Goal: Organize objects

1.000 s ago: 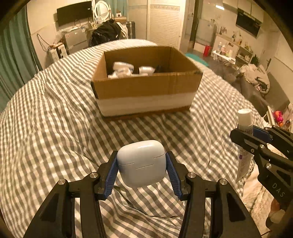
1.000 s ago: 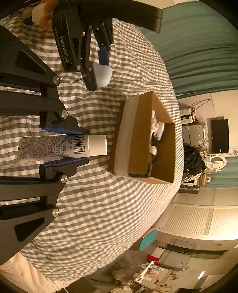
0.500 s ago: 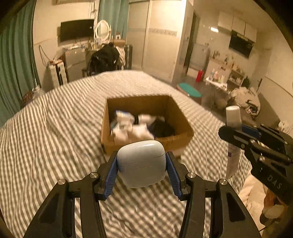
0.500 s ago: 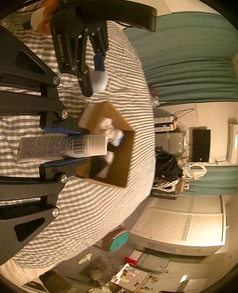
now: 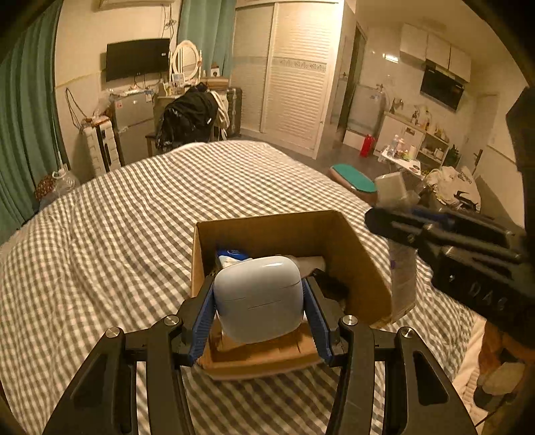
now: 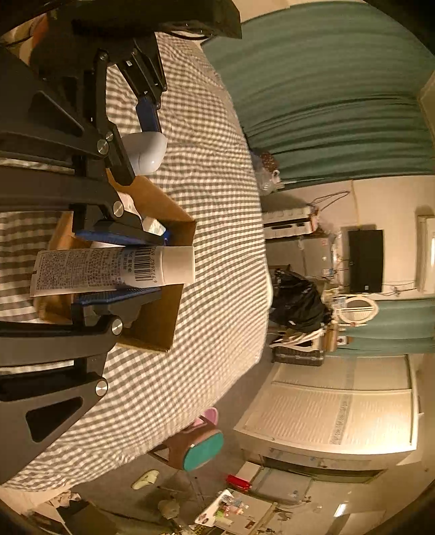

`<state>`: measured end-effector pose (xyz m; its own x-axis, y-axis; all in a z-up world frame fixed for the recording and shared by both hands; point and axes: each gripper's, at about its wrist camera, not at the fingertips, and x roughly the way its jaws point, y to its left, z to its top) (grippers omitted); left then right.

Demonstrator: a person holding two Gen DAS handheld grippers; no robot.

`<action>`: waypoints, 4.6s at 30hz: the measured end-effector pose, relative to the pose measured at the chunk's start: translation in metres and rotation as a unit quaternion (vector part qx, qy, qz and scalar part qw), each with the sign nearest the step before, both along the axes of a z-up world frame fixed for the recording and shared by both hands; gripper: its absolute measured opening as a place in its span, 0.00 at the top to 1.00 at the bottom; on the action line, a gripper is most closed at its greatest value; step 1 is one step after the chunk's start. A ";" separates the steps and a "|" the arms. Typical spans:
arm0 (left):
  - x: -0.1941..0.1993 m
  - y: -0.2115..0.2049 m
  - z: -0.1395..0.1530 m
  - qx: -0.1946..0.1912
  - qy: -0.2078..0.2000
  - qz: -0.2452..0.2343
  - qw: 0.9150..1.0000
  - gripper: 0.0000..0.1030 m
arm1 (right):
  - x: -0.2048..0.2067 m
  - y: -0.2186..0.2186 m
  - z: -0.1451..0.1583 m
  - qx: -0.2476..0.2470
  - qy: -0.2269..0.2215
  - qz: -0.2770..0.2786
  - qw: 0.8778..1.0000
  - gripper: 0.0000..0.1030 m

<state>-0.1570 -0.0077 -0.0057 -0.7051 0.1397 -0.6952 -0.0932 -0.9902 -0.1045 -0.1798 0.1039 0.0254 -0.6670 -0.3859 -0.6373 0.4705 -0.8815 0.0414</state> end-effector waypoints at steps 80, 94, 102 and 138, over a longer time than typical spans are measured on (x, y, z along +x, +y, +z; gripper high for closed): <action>0.172 0.004 0.008 -0.027 0.171 0.138 0.975 0.01 | 0.151 0.070 -0.015 -0.010 0.143 -0.080 0.986 0.02; 0.161 0.005 -0.021 -0.066 0.158 0.138 0.976 0.00 | 0.138 0.085 -0.054 0.006 0.122 -0.111 0.986 0.01; 0.160 0.007 -0.026 -0.060 0.147 0.136 0.978 0.00 | 0.140 0.086 -0.054 0.004 0.122 -0.112 0.986 0.01; 0.159 0.012 -0.033 -0.070 0.139 0.130 0.979 0.00 | 0.140 0.075 -0.064 0.004 0.101 -0.099 0.990 0.01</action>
